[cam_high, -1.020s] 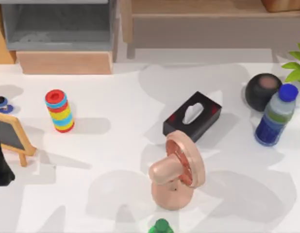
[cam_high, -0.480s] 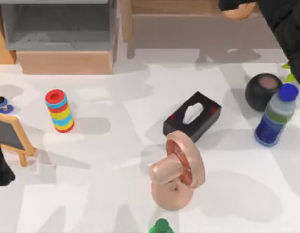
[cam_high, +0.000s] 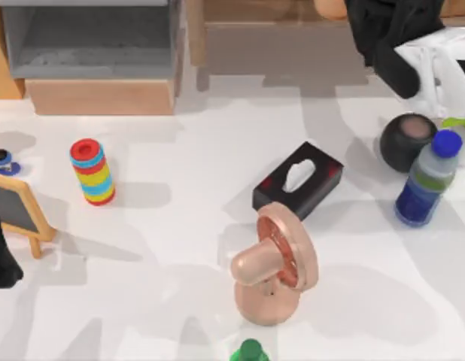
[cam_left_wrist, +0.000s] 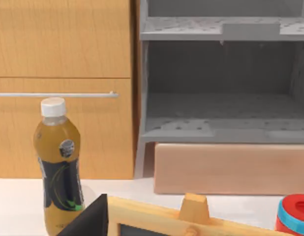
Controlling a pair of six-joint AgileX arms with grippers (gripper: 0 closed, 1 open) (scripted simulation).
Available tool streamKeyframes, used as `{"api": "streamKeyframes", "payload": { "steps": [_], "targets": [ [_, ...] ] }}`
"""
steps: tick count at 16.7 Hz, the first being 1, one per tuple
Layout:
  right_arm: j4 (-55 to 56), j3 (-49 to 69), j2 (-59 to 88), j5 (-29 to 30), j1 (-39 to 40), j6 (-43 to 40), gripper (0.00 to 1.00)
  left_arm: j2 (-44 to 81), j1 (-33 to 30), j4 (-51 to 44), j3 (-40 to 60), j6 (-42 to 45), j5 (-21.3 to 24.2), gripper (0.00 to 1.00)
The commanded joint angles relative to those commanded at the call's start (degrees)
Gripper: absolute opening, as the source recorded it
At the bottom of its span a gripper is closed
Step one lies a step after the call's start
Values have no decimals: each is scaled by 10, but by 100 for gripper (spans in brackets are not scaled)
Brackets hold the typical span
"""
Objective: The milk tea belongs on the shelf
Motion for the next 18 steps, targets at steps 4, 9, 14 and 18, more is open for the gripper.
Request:
{"api": "streamKeyframes", "payload": {
  "steps": [4,9,14,18],
  "targets": [
    [-32,44,9,33,11,-4,0,0,0,0,0,0,0,100],
    [-31,43,8,32,8,-3,0,0,0,0,0,0,0,100],
    [-19,93,73,17,-4,-5,0,0,0,0,0,0,0,100],
    [-12,120,105,11,-13,-5,0,0,0,0,0,0,0,100]
  ]
}}
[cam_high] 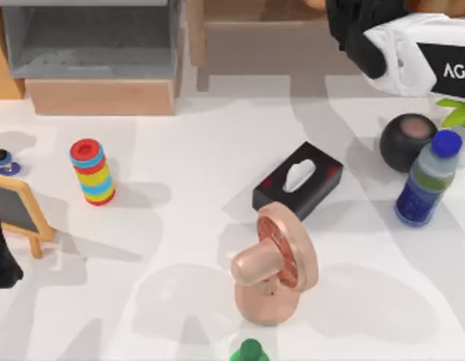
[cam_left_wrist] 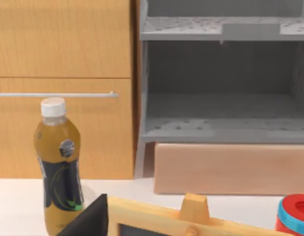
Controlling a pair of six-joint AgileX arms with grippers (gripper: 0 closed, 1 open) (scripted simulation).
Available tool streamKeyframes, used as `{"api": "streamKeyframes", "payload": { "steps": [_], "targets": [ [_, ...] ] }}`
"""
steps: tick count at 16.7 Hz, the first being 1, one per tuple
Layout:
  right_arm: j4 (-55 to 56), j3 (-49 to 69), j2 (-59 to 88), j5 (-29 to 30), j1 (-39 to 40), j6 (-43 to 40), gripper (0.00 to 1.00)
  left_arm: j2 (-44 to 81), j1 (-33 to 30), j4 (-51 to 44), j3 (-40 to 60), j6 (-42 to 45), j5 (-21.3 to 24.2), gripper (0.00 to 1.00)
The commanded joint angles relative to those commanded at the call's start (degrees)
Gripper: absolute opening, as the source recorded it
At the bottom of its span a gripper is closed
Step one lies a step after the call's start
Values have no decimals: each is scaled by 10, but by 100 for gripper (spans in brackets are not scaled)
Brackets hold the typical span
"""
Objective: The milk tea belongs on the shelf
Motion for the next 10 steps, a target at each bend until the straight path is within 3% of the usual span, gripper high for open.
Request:
{"api": "streamKeyframes", "payload": {
  "steps": [3,10],
  "targets": [
    [0,0,0,0,0,0,0,0,0,0,0,0,0,100],
    [0,0,0,0,0,0,53,0,0,0,0,0,0,100]
  ]
}}
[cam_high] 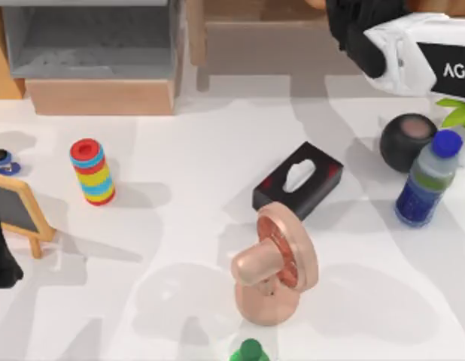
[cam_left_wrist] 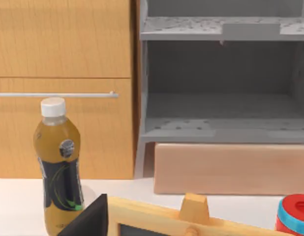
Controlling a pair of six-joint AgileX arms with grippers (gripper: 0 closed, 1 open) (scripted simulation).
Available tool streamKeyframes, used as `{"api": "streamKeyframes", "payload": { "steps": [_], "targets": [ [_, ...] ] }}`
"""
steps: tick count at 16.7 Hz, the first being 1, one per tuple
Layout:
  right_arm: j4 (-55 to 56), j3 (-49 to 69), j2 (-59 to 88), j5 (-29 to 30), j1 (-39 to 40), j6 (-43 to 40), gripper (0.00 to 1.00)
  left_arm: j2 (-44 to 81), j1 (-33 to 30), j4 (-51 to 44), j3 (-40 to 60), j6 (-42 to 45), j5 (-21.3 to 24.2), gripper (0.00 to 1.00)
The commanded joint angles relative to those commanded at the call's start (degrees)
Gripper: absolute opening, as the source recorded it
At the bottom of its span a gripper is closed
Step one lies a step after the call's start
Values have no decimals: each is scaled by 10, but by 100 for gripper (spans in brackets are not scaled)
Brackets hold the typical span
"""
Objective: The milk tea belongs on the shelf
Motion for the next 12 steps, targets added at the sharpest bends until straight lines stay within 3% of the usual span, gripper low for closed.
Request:
{"api": "streamKeyframes", "payload": {
  "steps": [6,12],
  "targets": [
    [0,0,0,0,0,0,98,0,0,0,0,0,0,100],
    [0,0,0,0,0,0,100,0,0,0,0,0,0,100]
  ]
}}
